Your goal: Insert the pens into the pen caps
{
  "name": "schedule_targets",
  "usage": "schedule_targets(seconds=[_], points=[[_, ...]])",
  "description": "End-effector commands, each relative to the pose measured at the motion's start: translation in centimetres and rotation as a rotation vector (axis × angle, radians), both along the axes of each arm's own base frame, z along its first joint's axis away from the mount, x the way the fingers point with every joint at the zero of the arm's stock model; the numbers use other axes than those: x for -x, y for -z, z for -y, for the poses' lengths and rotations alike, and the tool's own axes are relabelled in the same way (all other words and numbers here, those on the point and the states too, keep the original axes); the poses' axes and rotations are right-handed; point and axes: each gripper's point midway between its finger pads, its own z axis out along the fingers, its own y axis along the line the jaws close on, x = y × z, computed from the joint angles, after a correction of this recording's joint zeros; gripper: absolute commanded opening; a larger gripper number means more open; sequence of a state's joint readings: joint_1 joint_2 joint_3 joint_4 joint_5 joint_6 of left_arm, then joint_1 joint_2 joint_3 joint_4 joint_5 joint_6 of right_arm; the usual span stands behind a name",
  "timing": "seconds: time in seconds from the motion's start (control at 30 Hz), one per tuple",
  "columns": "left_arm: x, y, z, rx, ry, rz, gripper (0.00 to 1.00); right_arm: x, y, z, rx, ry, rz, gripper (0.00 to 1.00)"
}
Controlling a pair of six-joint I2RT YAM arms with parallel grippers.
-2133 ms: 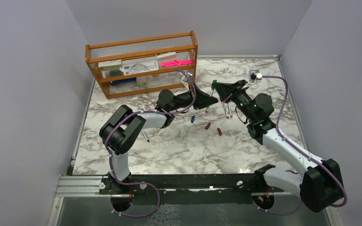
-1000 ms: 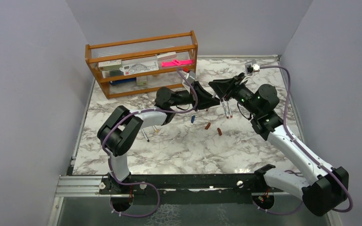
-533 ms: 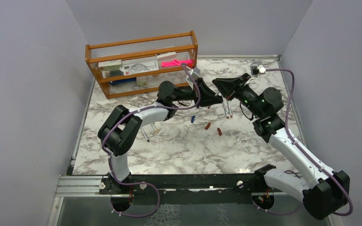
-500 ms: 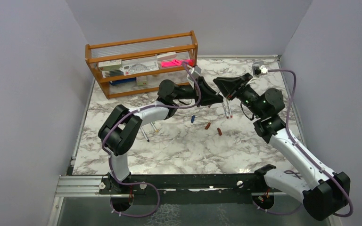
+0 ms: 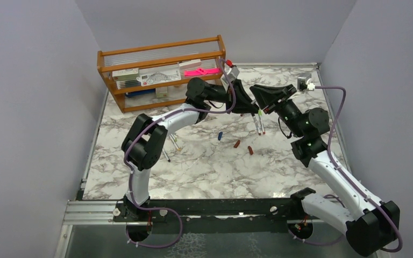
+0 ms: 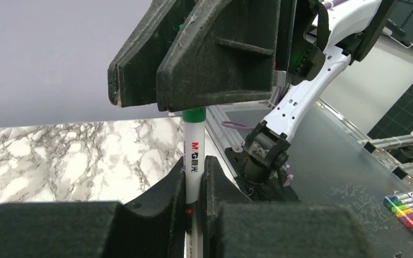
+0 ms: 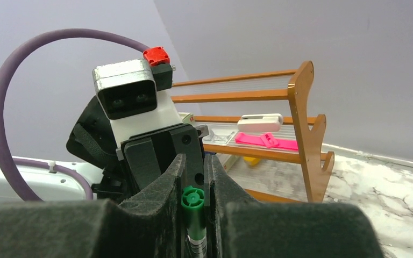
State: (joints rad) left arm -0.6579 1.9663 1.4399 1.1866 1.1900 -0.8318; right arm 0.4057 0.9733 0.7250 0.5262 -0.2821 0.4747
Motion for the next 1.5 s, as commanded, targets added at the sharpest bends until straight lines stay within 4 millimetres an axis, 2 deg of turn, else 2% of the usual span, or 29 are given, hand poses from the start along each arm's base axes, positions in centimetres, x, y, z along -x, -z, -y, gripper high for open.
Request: schedule_targets(seconds=[0.0,0.07,0.1,0.13,0.2,0.27,0.37,0.47,0.53,0.6,0.67,0.73,0.83,0.97,1.07,1.3,1.37,1.47], points=[[-0.8,-8.7,-0.6,0.261,-0.155,0.101,0.0,2.6,12.8,-3.5,0.158,-0.205,-0.431,0.02],[-1.5,-7.0,-0.6,0.237,-0.18,0.063,0.0,1.8,10.5,-3.0,0.139,-0.154,-0.39,0.11],[-2.0,-5.4,-0.7,0.215,-0.204,0.024,0.0,1.5,9.4,-2.6,0.129,-0.125,-0.368,0.2],[-2.7,-4.1,-0.7,0.199,-0.236,-0.013,0.0,1.0,8.2,-2.0,0.113,-0.078,-0.349,0.34],[-3.9,-1.1,-0.9,0.162,-0.295,-0.094,0.0,-0.4,6.5,0.4,0.072,0.087,-0.34,0.56],[-5.0,1.4,-1.1,0.137,-0.358,-0.17,0.0,-1.5,5.1,3.6,0.034,0.275,-0.314,0.65],[-7.0,5.0,-1.4,0.094,-0.483,-0.304,0.0,-1.7,3.8,8.5,-0.002,0.524,-0.294,0.69],[-9.5,8.9,-1.7,0.021,-0.64,-0.437,0.0,-0.8,3.2,11.8,-0.007,0.675,-0.267,0.7],[-11.4,12.4,-1.9,-0.069,-0.756,-0.555,0.0,-0.4,3.2,12.9,0.017,0.722,-0.257,0.7],[-12.7,16.1,-1.8,-0.184,-0.863,-0.658,0.0,-0.1,4.1,13.4,0.049,0.743,-0.285,0.69],[-13.4,19.0,-1.6,-0.294,-0.981,-0.699,0.0,-0.1,5.1,13.4,0.068,0.748,-0.317,0.69],[-13.7,20.9,-1.3,-0.385,-1.083,-0.686,0.0,-0.1,5.9,13.3,0.078,0.74,-0.347,0.68],[-14.1,22.4,-1.0,-0.472,-1.2,-0.679,0.0,0.0,7.2,12.3,0.088,0.693,-0.379,0.67],[-14.8,23.3,-0.3,-0.564,-1.302,-0.695,0.0,-0.1,8.5,11.6,0.103,0.658,-0.409,0.66],[-14.9,24.5,-0.6,-0.625,-1.384,-0.724,0.0,-0.2,9.3,11.3,0.115,0.644,-0.432,0.66],[-14.5,27.8,-0.8,-0.657,-1.43,-0.837,0.0,0.1,10.4,11.2,0.131,0.637,-0.449,0.65],[-14.3,28.2,-0.4,-0.667,-1.414,-0.841,0.0,0.3,10.5,11.4,0.133,0.641,-0.449,0.65],[-14.3,28.3,0.2,-0.664,-1.394,-0.844,0.05,0.3,10.7,11.5,0.139,0.642,-0.452,0.65]])
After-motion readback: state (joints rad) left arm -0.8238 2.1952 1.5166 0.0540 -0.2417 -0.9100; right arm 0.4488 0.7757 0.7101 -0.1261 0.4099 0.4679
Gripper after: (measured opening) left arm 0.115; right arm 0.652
